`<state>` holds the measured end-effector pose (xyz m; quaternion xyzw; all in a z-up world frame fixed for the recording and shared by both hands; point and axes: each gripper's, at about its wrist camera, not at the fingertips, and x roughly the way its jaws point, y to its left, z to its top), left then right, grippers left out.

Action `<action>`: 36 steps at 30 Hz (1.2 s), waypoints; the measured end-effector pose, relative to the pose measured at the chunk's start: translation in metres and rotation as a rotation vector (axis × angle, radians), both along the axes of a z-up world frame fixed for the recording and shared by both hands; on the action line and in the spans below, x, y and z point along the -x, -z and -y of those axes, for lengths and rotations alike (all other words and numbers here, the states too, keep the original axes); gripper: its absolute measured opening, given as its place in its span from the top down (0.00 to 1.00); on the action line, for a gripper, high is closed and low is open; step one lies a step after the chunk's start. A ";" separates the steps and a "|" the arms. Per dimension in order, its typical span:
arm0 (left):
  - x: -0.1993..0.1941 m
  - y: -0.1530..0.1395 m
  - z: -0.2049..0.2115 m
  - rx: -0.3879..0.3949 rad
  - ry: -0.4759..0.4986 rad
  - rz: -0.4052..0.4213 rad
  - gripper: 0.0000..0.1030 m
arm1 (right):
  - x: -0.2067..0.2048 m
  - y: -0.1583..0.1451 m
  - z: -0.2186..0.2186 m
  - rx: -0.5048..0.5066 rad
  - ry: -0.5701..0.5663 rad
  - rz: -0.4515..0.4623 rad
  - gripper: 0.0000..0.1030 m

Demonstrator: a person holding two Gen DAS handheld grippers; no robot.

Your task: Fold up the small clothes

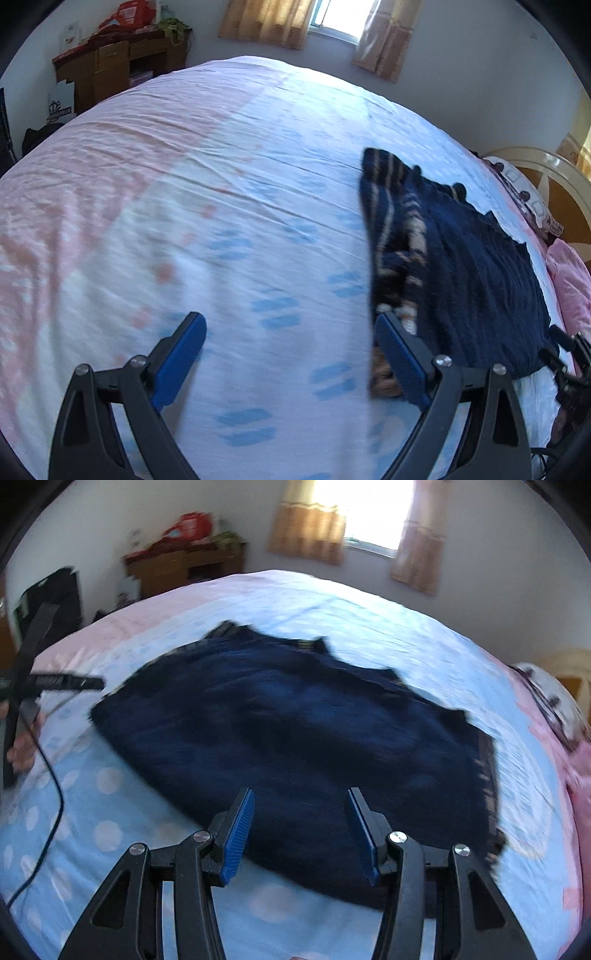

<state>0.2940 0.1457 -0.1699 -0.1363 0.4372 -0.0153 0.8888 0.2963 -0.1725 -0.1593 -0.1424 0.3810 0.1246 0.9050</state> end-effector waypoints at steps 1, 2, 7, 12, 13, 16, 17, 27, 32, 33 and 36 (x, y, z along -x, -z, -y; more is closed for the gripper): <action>0.000 -0.001 -0.006 0.001 -0.003 0.000 0.07 | -0.001 0.001 -0.013 0.003 -0.023 -0.002 0.50; 0.000 -0.002 -0.011 -0.003 -0.005 0.000 0.07 | -0.001 0.002 -0.023 0.008 -0.043 -0.001 0.50; -0.003 -0.007 -0.031 -0.040 0.015 -0.002 0.07 | -0.001 0.009 -0.072 0.082 -0.137 0.025 0.49; -0.006 -0.019 -0.058 -0.092 -0.001 0.066 0.07 | 0.005 0.022 -0.123 0.186 -0.241 0.083 0.49; -0.008 -0.022 -0.064 -0.090 -0.006 0.073 0.07 | 0.005 0.024 -0.131 0.203 -0.254 0.091 0.49; -0.014 -0.026 -0.083 -0.053 -0.028 0.092 0.07 | 0.008 0.028 -0.154 0.242 -0.301 0.117 0.49; -0.016 -0.026 -0.088 -0.038 -0.035 0.091 0.07 | 0.010 0.029 -0.162 0.250 -0.319 0.125 0.49; -0.044 -0.041 -0.110 -0.043 -0.054 0.104 0.07 | 0.017 0.048 -0.225 0.384 -0.420 0.203 0.49; -0.068 -0.041 -0.110 0.032 0.000 0.094 0.07 | 0.008 0.056 -0.234 0.441 -0.371 0.237 0.50; -0.074 -0.040 -0.107 0.056 0.017 0.094 0.07 | 0.007 0.057 -0.234 0.440 -0.370 0.234 0.50; -0.095 -0.040 -0.089 0.111 0.081 0.093 0.07 | 0.005 0.058 -0.232 0.416 -0.374 0.214 0.53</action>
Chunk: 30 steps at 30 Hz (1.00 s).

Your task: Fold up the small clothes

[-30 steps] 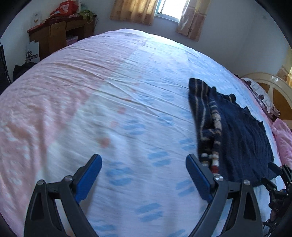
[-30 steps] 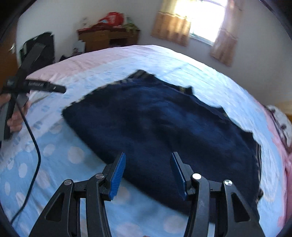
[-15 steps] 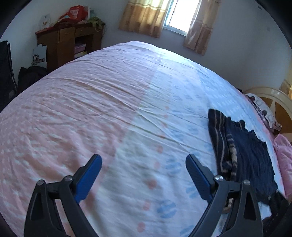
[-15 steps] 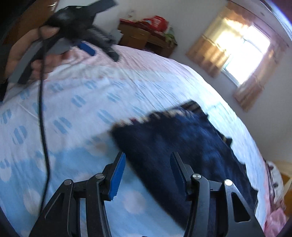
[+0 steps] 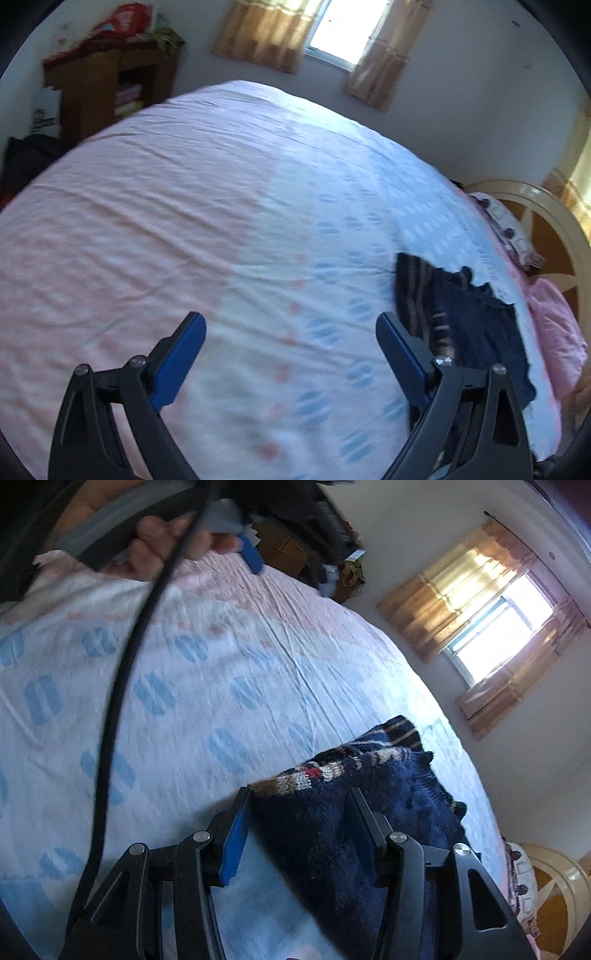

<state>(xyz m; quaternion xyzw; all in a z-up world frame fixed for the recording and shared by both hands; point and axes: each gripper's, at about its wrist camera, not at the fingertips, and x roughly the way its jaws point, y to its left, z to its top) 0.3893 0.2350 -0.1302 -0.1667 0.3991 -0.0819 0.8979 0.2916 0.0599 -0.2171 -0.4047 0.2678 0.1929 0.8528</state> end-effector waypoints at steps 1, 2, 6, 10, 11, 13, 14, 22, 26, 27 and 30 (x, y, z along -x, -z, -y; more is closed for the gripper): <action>-0.006 0.000 0.007 0.007 0.024 0.001 0.07 | 0.000 0.000 0.001 -0.006 0.001 -0.003 0.54; -0.012 0.001 0.017 0.011 0.052 -0.002 0.07 | 0.000 0.000 0.002 -0.016 0.003 -0.006 0.57; -0.038 0.007 0.061 -0.016 0.143 -0.028 0.07 | -0.001 0.004 0.004 -0.033 0.003 -0.018 0.69; -0.064 0.019 0.104 -0.014 0.229 -0.069 0.07 | -0.001 0.005 0.005 -0.043 0.002 -0.020 0.70; -0.069 0.020 0.111 -0.007 0.236 -0.075 0.07 | -0.001 0.005 0.006 -0.048 0.002 -0.024 0.70; -0.076 0.023 0.121 0.019 0.253 -0.086 0.07 | -0.002 0.005 0.007 -0.059 0.003 -0.031 0.69; -0.079 0.025 0.126 0.027 0.265 -0.095 0.07 | -0.002 0.005 0.008 -0.062 0.003 -0.032 0.70; -0.086 0.035 0.153 0.025 0.336 -0.125 0.07 | 0.001 0.005 0.006 -0.059 0.002 -0.020 0.69; -0.088 0.040 0.164 0.015 0.382 -0.147 0.17 | 0.006 0.007 0.003 -0.048 0.002 -0.006 0.70; -0.089 0.041 0.167 0.002 0.385 -0.149 0.26 | 0.006 0.007 0.003 -0.046 0.001 -0.004 0.70; -0.087 0.040 0.175 -0.055 0.399 -0.118 0.58 | 0.009 0.007 0.002 -0.047 -0.003 -0.005 0.72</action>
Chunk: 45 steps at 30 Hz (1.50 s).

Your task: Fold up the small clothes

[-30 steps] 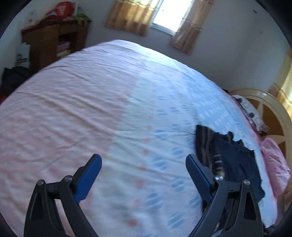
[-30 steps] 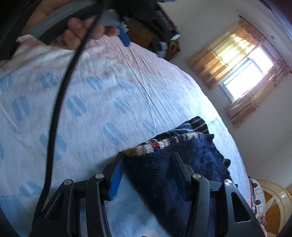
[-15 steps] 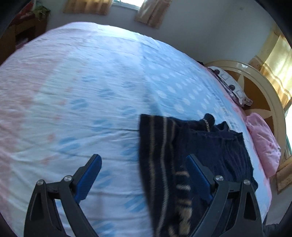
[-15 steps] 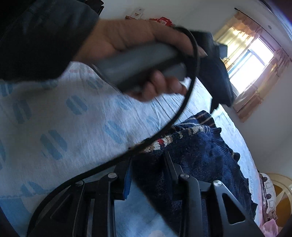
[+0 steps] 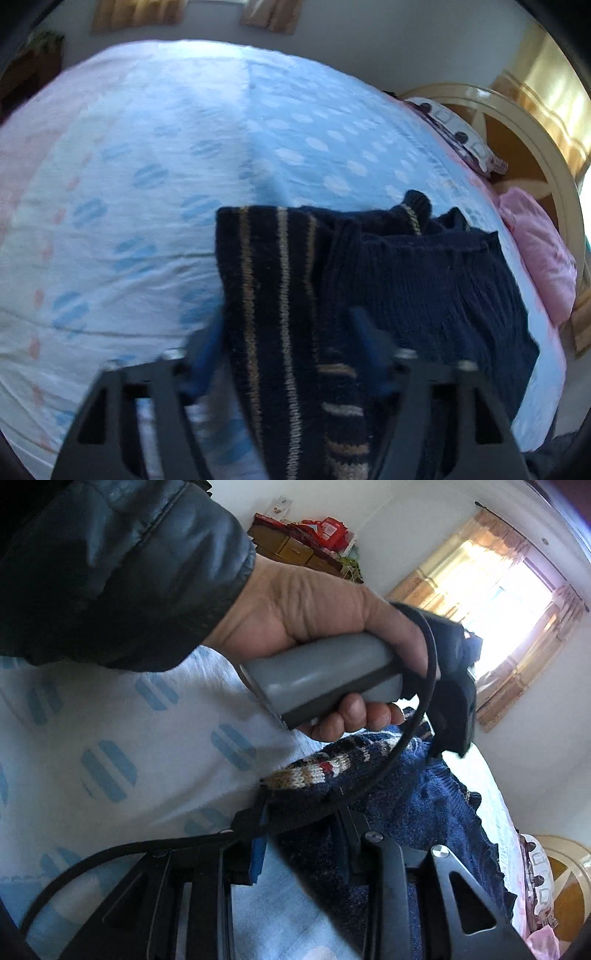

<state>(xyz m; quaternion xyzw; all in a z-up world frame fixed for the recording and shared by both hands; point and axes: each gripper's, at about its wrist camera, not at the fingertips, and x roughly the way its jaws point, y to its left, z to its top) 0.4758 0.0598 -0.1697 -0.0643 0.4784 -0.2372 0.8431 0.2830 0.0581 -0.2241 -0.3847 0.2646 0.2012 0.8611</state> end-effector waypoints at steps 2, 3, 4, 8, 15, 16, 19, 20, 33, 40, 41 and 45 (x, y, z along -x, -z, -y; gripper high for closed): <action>0.003 -0.005 0.001 0.012 0.009 0.005 0.75 | 0.002 0.000 -0.001 0.006 -0.007 0.003 0.78; 0.004 -0.009 0.000 0.025 0.008 0.003 0.80 | 0.003 -0.001 -0.001 0.009 -0.008 0.004 0.80; 0.005 -0.011 0.001 0.019 0.005 0.012 0.81 | 0.003 -0.002 0.000 0.007 -0.007 0.000 0.84; 0.008 -0.017 0.006 -0.020 0.008 0.031 0.83 | 0.005 -0.018 0.008 -0.036 0.002 -0.023 0.88; 0.009 -0.038 0.000 0.078 -0.031 0.031 0.84 | 0.017 -0.042 0.038 -0.053 0.029 0.024 0.90; 0.011 -0.039 0.002 0.081 -0.035 0.034 0.84 | 0.017 -0.045 0.044 -0.061 0.038 0.028 0.90; 0.014 -0.048 0.009 0.092 -0.050 0.046 0.84 | 0.016 -0.057 0.063 -0.105 0.071 0.042 0.90; 0.015 -0.051 0.012 0.105 -0.056 0.048 0.84 | 0.015 -0.060 0.070 -0.118 0.081 0.044 0.91; 0.014 -0.087 0.066 0.152 -0.118 0.084 0.86 | 0.018 -0.096 0.156 -0.241 0.236 0.093 0.91; 0.014 -0.103 0.108 0.144 -0.087 0.105 0.86 | 0.016 -0.102 0.198 -0.326 0.301 0.087 0.91; 0.014 -0.104 0.116 0.139 -0.081 0.108 0.86 | 0.016 -0.103 0.202 -0.338 0.311 0.085 0.91; 0.014 -0.109 0.141 0.129 -0.057 0.114 0.86 | 0.017 -0.102 0.221 -0.380 0.350 0.081 0.91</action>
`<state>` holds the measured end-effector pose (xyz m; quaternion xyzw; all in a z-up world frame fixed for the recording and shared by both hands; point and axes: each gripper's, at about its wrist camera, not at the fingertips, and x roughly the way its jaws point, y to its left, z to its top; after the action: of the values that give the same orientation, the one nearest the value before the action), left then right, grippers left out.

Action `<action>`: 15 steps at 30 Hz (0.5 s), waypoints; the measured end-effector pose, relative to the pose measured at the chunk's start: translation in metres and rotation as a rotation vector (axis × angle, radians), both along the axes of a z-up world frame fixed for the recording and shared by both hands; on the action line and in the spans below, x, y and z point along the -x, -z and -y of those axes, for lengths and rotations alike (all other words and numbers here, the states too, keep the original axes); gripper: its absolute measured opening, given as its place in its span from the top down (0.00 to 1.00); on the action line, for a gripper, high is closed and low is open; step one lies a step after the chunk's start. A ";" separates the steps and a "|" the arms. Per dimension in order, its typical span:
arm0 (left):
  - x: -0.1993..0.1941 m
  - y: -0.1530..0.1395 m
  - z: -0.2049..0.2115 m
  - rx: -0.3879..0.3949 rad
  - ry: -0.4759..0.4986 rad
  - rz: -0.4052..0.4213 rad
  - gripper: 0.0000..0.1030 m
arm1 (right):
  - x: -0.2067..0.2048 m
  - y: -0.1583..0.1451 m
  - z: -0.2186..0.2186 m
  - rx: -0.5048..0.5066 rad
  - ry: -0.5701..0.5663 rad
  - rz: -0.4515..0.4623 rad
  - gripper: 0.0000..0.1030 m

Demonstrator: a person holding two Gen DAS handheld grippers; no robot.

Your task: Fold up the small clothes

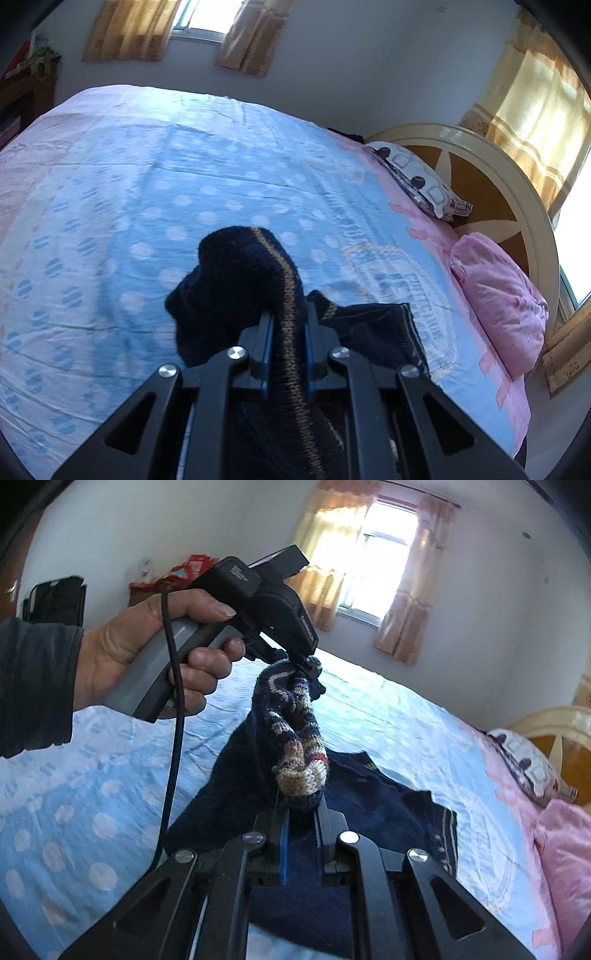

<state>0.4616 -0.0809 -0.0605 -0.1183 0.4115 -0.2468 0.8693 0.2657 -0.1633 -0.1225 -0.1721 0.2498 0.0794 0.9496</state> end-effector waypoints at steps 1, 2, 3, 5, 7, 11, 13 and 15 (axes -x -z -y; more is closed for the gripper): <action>0.000 -0.002 0.006 -0.001 0.007 0.002 0.86 | 0.001 0.000 0.005 -0.010 0.013 0.001 0.91; 0.000 -0.003 0.011 -0.003 0.014 0.004 0.86 | 0.002 0.000 0.009 -0.017 0.022 0.000 0.91; 0.001 -0.005 0.017 -0.004 0.019 0.006 0.87 | 0.003 0.000 0.014 -0.026 0.031 -0.002 0.91; 0.000 -0.007 0.031 -0.012 0.038 0.012 0.87 | 0.002 0.001 0.031 -0.047 0.051 -0.008 0.91; 0.001 -0.009 0.045 -0.017 0.055 0.019 0.87 | 0.003 0.002 0.042 -0.063 0.071 -0.011 0.91; 0.002 -0.010 0.073 -0.024 0.093 0.028 0.87 | 0.011 -0.003 0.067 -0.106 0.113 -0.004 0.91; 0.002 -0.011 0.088 -0.026 0.115 0.031 0.87 | 0.015 -0.005 0.077 -0.118 0.129 -0.005 0.91; 0.004 -0.012 0.100 -0.032 0.133 0.034 0.88 | 0.018 -0.004 0.085 -0.120 0.141 -0.009 0.91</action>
<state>0.4577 -0.1807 -0.0487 -0.0728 0.4075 -0.2995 0.8596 0.2482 -0.2484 -0.1182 -0.0963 0.2603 0.0278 0.9603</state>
